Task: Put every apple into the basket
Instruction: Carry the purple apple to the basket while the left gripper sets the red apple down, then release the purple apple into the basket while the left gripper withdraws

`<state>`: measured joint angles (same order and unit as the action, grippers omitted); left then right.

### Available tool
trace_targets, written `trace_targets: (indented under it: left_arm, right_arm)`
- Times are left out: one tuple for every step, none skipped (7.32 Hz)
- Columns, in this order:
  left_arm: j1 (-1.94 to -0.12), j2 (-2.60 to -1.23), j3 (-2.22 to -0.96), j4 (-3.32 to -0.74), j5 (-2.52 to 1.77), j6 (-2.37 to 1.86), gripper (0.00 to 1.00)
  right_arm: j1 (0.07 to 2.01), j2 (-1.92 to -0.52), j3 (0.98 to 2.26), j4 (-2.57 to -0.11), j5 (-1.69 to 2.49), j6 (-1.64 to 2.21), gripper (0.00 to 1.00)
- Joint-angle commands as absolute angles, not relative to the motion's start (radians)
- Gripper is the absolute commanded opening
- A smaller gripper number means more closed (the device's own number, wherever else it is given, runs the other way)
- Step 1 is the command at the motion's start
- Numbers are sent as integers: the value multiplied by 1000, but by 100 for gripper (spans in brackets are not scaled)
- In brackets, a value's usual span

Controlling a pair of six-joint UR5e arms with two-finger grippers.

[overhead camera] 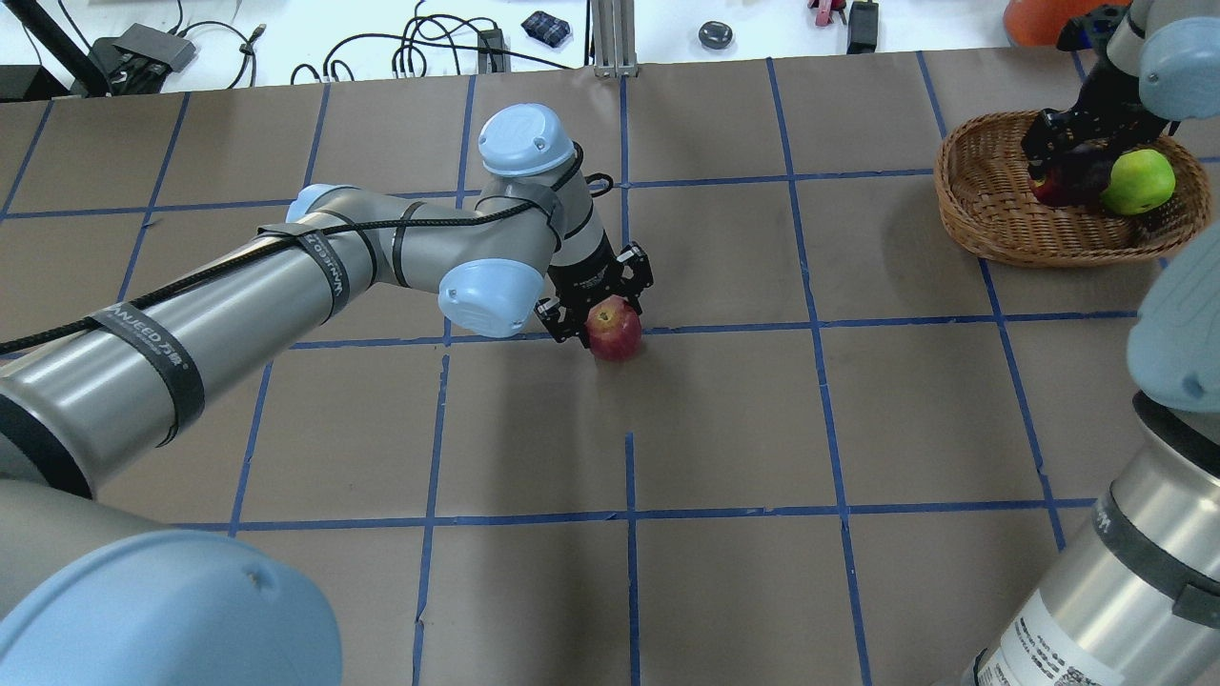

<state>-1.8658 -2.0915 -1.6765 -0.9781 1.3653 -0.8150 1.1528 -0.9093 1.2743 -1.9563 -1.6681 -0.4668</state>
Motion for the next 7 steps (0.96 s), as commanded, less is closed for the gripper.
trace_targets:
  left_arm:
    - [-1868, -2083, -1671, -965, 1370, -815, 100]
    - [-1853, -2059, -1666, -966, 1371, -774, 100]
    - [-1820, -2037, -1657, -982, 1394, -699, 100]
    - [-1789, -2001, -1638, -1041, 1394, -642, 100]
    - [-1758, -1946, -1620, -1162, 1397, -520, 100]
    - [-1725, -1887, -1602, -1280, 1445, -400, 100]
    - [-1712, -1829, -1592, -1354, 1507, -317, 100]
  right_arm:
    - [1131, -882, 1278, -1962, -1690, -477, 45]
    - [1129, -882, 1278, -1962, -1690, -477, 81]
    - [1129, -881, 1278, -1960, -1690, -477, 100]
    - [1129, -881, 1278, -1959, -1690, -477, 100]
    - [1129, -885, 1273, -1950, -1690, -473, 100]
    - [1135, -896, 1255, -1898, -1689, -463, 100]
    - [1147, -944, 1250, -1872, -1681, -462, 100]
